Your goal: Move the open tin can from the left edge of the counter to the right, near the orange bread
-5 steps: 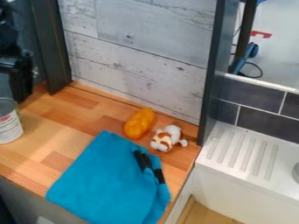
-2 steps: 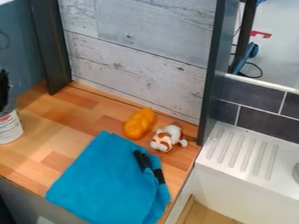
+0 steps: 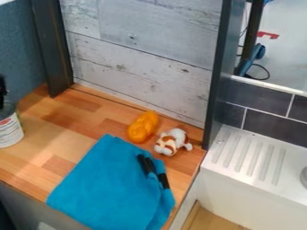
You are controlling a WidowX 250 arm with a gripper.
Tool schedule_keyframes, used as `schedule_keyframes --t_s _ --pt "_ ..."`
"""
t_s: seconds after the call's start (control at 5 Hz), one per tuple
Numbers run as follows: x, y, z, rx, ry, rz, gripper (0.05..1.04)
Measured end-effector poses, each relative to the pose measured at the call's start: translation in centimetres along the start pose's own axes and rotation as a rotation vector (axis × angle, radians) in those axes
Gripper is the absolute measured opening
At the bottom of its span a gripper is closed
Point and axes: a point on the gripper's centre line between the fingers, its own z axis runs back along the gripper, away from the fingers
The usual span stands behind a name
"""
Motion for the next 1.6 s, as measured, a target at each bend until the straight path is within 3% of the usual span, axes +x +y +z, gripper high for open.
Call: schedule_keyframes --t_s 0.4,0.8,1.0,1.4,1.6 --pt "1.1 0.5 -1.4 0.022 0.040 0.113 1.000" --pt "1.7 1.0 -1.8 0.052 0.032 0.199 1.000" --pt "2.0 1.1 -1.8 0.051 0.009 0.279 1.000" --pt "2.5 0.7 -2.4 0.021 -0.014 0.315 1.000" --pt "2.4 0.1 -2.6 0.003 0.001 0.346 1.000"
